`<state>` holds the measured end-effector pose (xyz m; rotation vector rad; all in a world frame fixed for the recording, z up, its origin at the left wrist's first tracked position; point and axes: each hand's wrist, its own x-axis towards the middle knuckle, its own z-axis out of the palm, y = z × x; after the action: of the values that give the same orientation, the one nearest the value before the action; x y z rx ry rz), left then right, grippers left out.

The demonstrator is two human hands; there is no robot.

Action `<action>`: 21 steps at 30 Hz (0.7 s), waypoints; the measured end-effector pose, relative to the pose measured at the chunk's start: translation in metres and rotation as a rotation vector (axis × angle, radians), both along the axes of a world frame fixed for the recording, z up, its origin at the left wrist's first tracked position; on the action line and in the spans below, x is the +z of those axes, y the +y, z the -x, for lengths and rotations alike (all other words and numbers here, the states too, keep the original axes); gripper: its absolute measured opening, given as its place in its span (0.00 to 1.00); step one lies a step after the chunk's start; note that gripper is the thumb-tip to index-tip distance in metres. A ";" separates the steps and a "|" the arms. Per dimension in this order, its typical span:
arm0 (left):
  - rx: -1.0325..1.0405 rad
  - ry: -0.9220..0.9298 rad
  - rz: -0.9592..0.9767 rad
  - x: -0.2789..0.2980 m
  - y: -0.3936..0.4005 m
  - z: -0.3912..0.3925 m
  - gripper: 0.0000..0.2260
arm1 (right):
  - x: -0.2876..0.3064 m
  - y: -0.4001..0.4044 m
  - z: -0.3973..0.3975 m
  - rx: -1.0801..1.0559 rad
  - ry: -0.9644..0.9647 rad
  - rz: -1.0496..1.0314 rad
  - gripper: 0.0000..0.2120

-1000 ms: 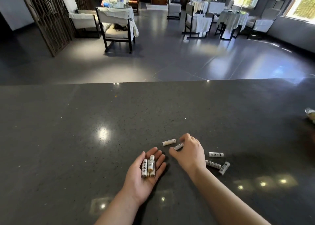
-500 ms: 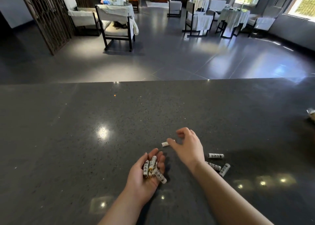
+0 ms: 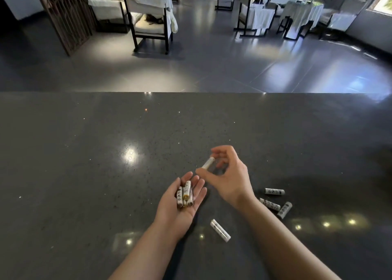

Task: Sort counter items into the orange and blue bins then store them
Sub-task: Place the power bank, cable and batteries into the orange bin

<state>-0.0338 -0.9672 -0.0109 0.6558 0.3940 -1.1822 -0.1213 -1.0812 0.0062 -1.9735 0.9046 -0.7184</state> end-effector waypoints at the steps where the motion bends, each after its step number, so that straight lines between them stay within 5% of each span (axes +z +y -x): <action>1: -0.006 0.013 0.012 0.002 -0.002 0.002 0.14 | 0.008 0.005 0.003 0.084 0.013 0.025 0.27; 4: -0.035 0.067 0.066 0.009 -0.005 0.005 0.14 | 0.021 0.016 0.014 0.233 0.103 0.200 0.27; 8: -0.093 0.024 0.036 0.011 -0.001 0.011 0.11 | 0.011 0.022 0.050 0.100 0.060 0.263 0.17; 13: -0.176 -0.116 -0.052 0.007 0.012 0.028 0.10 | -0.022 0.045 0.091 0.081 0.505 0.176 0.18; 21: -0.291 -0.355 -0.129 0.009 0.018 0.059 0.09 | 0.005 0.062 0.092 -0.171 0.205 0.179 0.13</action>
<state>-0.0929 -0.9488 -0.0020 1.0418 0.0746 -1.2893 -0.2130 -1.0193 0.0107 -2.1754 1.1791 -0.7226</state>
